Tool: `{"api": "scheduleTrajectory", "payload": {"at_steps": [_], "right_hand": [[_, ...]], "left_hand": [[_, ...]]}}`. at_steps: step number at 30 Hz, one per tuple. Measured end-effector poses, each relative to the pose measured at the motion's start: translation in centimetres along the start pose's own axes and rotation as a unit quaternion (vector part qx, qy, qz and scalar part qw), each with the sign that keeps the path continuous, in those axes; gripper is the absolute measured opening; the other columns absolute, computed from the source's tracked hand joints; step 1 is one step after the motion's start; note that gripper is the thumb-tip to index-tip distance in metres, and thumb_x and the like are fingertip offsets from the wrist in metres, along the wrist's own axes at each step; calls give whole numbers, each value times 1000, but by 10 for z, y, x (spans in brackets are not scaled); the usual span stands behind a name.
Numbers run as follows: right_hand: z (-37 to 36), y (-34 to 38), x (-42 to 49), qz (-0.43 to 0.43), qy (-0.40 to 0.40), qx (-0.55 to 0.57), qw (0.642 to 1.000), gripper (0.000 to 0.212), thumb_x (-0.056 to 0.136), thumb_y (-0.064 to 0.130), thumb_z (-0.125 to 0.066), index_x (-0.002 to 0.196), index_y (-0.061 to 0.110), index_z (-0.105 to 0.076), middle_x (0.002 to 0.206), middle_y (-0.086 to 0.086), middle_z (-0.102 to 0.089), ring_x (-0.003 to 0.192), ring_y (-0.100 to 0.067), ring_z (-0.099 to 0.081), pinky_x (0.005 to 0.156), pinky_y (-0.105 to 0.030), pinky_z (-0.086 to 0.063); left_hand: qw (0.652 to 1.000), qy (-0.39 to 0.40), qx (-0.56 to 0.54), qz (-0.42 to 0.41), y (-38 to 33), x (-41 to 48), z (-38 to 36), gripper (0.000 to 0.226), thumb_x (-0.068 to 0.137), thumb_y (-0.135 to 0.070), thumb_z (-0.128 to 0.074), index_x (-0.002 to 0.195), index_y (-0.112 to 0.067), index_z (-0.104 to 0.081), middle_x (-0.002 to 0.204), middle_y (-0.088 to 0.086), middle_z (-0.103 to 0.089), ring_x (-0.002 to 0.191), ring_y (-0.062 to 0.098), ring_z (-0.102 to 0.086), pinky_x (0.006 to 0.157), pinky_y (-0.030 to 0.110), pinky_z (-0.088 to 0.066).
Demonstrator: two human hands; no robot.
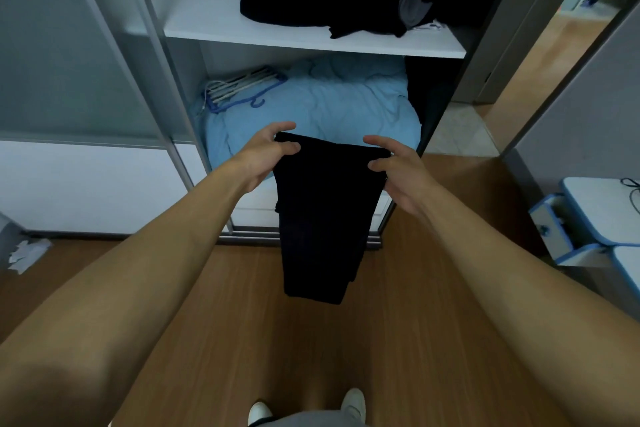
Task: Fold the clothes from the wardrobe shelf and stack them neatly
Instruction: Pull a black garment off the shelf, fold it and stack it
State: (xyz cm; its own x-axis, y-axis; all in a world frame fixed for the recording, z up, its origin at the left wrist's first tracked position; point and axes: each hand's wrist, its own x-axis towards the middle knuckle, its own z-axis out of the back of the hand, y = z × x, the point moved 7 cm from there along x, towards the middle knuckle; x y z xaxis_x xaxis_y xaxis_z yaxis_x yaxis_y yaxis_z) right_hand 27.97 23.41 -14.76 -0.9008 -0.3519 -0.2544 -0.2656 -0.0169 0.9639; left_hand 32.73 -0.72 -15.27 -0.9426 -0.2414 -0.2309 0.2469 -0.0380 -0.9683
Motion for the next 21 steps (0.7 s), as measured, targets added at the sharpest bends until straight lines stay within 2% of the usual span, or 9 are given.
{"api": "scheduleTrajectory", "payload": {"at_steps": [2, 4, 7, 11, 13, 16, 17, 18, 21], "right_hand": [[-2, -4, -1, -12, 6, 37, 999, 47, 90, -16, -51, 120, 16, -69, 113, -15, -70, 94, -25, -73, 85, -34, -58], [-6, -9, -2, -19, 23, 32, 999, 45, 90, -16, -51, 119, 13, -69, 116, -15, -70, 97, -25, -71, 85, -33, -59], [-8, -10, -3, -10, 18, -80, 997, 40, 89, -11, -55, 116, 14, -71, 117, -13, -70, 92, -22, -70, 87, -37, -59], [-9, -9, -5, 16, 21, -211, 977, 37, 88, -3, -65, 118, 18, -70, 117, -7, -67, 87, -11, -67, 68, -13, -54], [-10, -12, -5, 21, 30, -260, 965, 43, 85, 0, -70, 124, 17, -67, 125, -3, -62, 100, -11, -62, 73, -8, -50], [-14, -18, -4, 3, 53, -302, 952, 53, 83, 1, -73, 133, 14, -61, 136, -5, -55, 121, -17, -53, 98, -19, -46], [-16, -20, -5, -5, 59, -309, 949, 55, 83, 1, -73, 135, 13, -59, 137, -6, -54, 122, -17, -52, 99, -19, -45], [-17, -22, -5, -11, 65, -319, 946, 58, 82, 1, -74, 136, 12, -57, 136, -6, -54, 120, -16, -52, 94, -16, -45], [-25, -25, -5, -11, 86, -364, 927, 61, 80, 1, -76, 137, 9, -54, 129, -3, -55, 108, -10, -51, 69, -2, -44]], "left_hand": [[999, -7, 53, -6, 3, 0, 3, 47, 95, -13, -62, 139, -26, -52, 135, 14, -56, 107, 21, -66, 98, 31, -51], [995, -21, 93, -7, 6, 0, 7, 42, 98, -12, -57, 138, -24, -52, 132, 16, -58, 102, 21, -65, 92, 30, -53], [993, -24, 115, -12, 14, -3, 6, 33, 101, -5, -50, 128, -21, -59, 124, 15, -63, 94, 18, -64, 84, 26, -52], [994, -14, 107, -15, 20, -6, 1, 28, 100, -1, -49, 116, -19, -65, 122, 13, -66, 98, 15, -64, 83, 21, -51], [995, 1, 102, -2, 21, -7, -2, 25, 97, -5, -58, 117, -19, -65, 121, 12, -67, 99, 16, -65, 89, 24, -52], [986, 48, 160, 16, 22, -9, -7, 54, 80, -16, -82, 129, -17, -60, 119, 1, -65, 102, 9, -63, 87, 16, -49], [977, 58, 203, 18, 22, -10, -8, 63, 76, -19, -86, 132, -17, -57, 118, -4, -62, 101, 5, -60, 81, 11, -45], [967, 63, 248, 17, 21, -10, -10, 70, 73, -21, -87, 134, -17, -54, 118, -5, -59, 101, 5, -57, 78, 10, -42], [940, 65, 335, 13, 24, -9, -15, 77, 71, -20, -89, 137, -13, -50, 122, -2, -53, 108, 13, -51, 87, 18, -39]]}}
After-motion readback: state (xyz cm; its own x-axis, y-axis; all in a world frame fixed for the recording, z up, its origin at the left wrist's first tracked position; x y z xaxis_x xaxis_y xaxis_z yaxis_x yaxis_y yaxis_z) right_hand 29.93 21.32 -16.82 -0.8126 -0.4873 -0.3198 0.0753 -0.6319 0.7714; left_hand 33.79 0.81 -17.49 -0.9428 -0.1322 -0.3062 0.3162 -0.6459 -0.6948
